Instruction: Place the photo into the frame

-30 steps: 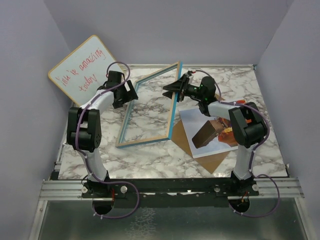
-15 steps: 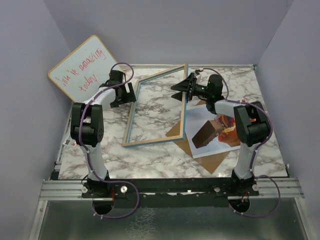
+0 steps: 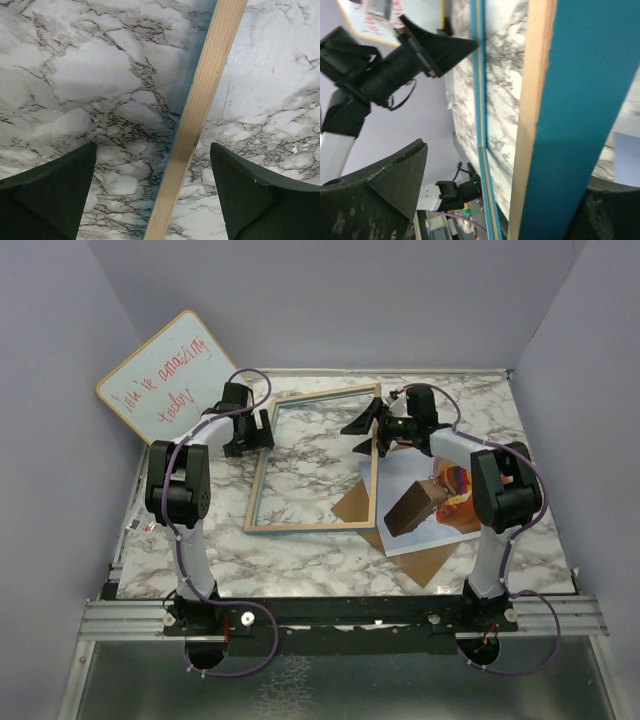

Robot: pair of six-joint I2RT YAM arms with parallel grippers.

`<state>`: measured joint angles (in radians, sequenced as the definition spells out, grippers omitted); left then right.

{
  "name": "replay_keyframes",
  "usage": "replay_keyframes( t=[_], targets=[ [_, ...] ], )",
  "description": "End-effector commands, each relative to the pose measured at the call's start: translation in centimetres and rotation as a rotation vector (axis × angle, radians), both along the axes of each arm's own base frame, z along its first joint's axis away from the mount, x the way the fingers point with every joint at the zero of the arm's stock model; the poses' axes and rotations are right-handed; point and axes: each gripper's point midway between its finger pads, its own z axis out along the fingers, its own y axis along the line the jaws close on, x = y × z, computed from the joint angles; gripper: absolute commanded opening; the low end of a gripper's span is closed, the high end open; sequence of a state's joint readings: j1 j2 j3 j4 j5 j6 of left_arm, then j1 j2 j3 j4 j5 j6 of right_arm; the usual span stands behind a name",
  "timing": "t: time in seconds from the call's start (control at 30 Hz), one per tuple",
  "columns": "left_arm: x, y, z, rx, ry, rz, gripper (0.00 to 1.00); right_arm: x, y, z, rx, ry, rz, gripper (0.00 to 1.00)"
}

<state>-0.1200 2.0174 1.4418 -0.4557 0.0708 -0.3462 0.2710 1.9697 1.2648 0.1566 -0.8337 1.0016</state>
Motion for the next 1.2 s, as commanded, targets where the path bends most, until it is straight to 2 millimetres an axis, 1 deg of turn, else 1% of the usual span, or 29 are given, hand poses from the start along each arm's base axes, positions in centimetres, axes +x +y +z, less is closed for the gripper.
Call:
replay_keyframes(
  t=[0.0,0.07,0.13,0.17,0.27,0.4,0.5,0.57,0.6,0.67,0.77,0.87,1.0,1.07,1.17],
  targets=[
    [-0.6,0.1,-2.2,-0.001,0.06,-0.011,0.95,0.8,-2.6,-3.0,-0.2,0.043,-0.076,0.81],
    [-0.5,0.3,-2.2,0.012,0.058,-0.011,0.94,0.9,-3.6,-3.9,-0.256,0.075,-0.119,0.81],
    [-0.4,0.5,-2.3,0.024,0.058,-0.01,0.89,1.1,-4.4,-4.4,-0.305,0.081,-0.153,0.81],
    [-0.5,0.5,-2.4,0.027,0.059,-0.011,0.86,1.2,-4.6,-4.5,-0.315,0.077,-0.159,0.81],
    [-0.6,0.1,-2.9,0.007,0.072,-0.028,0.75,1.4,-4.6,-4.9,-0.33,0.081,-0.142,0.81],
    [-0.8,-0.2,-3.5,-0.006,0.088,-0.031,0.62,1.6,-5.1,-5.9,-0.383,0.104,-0.148,0.81],
    [-0.6,0.9,-3.5,0.045,0.081,0.008,0.54,1.8,-5.5,-6.1,-0.414,0.093,-0.155,0.81],
    [-0.3,2.1,-3.1,0.099,0.065,0.045,0.5,1.9,-5.5,-6.1,-0.419,0.086,-0.142,0.78],
    [-0.2,2.4,-2.9,0.115,0.059,0.057,0.49,1.8,-5.4,-6.1,-0.419,0.082,-0.131,0.77],
    [0.0,2.8,-2.5,0.129,0.047,0.064,0.46,1.8,-5.2,-6.1,-0.409,0.075,-0.112,0.71],
    [0.5,3.6,-1.7,0.165,0.028,0.079,0.43,1.5,-4.7,-6.3,-0.385,0.08,-0.074,0.66],
    [1.0,4.7,-1.0,0.21,0.014,0.092,0.42,1.5,-4.8,-6.2,-0.394,0.063,-0.073,0.65],
    [1.8,5.8,-0.3,0.258,0.009,0.086,0.41,1.7,-5.1,-5.2,-0.413,0.003,-0.069,0.65],
    [2.3,6.0,0.1,0.269,0.001,0.09,0.41,1.8,-5.5,-4.7,-0.432,-0.024,-0.083,0.65],
    [2.8,6.0,0.6,0.268,-0.013,0.094,0.4,1.4,-6.5,-4.5,-0.478,-0.028,-0.119,0.65]
  ],
)
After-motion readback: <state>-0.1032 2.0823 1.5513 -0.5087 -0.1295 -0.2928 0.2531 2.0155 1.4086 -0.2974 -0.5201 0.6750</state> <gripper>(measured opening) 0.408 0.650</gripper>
